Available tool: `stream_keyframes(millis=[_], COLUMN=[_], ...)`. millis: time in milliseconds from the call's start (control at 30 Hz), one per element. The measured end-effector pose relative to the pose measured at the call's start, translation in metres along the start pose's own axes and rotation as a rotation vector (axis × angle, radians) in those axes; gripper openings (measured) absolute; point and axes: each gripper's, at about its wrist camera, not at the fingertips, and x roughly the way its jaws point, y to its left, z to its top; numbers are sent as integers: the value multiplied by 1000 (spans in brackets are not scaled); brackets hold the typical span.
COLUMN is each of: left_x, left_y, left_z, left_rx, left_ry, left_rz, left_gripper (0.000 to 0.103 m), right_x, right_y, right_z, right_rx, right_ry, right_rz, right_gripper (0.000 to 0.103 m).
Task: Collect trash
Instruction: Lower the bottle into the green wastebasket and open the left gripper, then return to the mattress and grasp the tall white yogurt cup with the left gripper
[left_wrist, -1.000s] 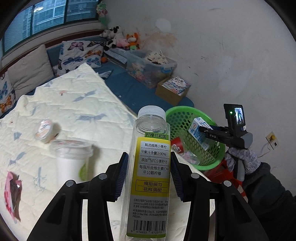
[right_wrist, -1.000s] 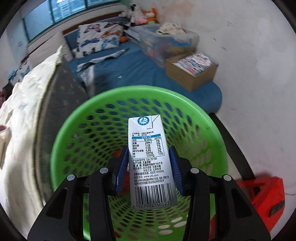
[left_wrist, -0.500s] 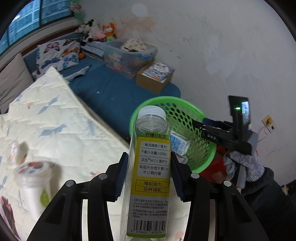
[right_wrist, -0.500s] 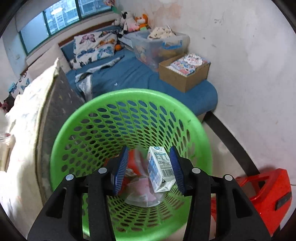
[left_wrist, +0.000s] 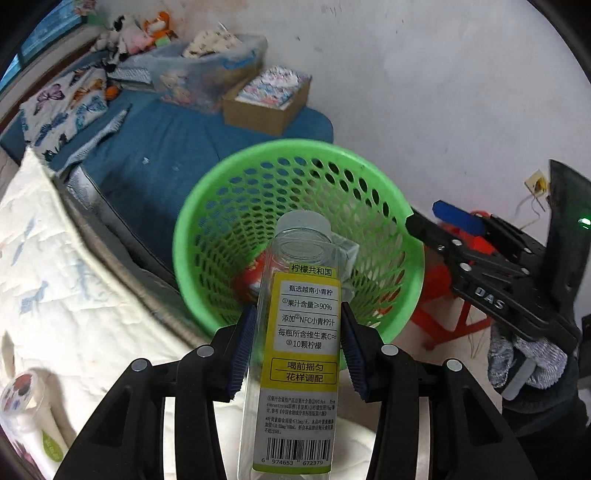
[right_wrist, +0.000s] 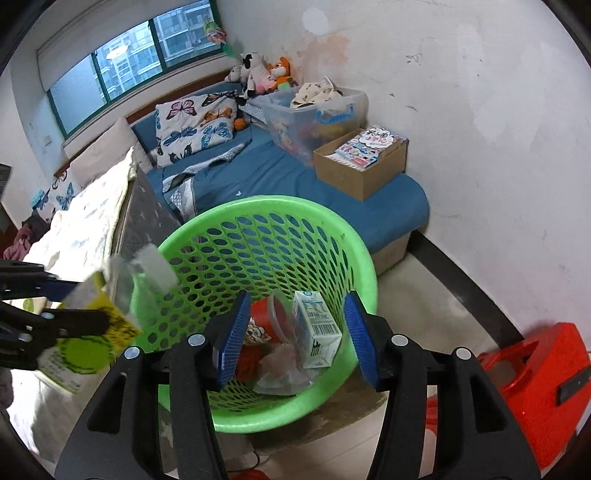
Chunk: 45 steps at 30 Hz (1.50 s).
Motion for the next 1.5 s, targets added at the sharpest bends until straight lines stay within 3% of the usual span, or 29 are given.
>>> stream_keyframes(millis=[367,633,733,1067,1167,1500], left_x=[51,67,62,15,-11,-79], left_y=[-16,-16,-13,-5,2,41], left_z=[19,24,26,10,-7,-72], left_rx=[48,-1,-32,-86,-102,-179], left_ry=[161,196,182,35,-42,-191], left_rz=[16,-25,-50,-60,-47,4], left_gripper=[44,43,49,49,49,49], right_x=[0,-1,-3,-26,-35,-49], right_y=[-9,-15,-17,-6,4,47], right_z=[-9,-15,-17,-17,-18,-14], right_rx=[51,78,91,85,62,2], right_ry=[0,3,1,-29,-42,-56], right_rz=[28,38,43,77,90,144], right_gripper=[55,56,57,58,61,66])
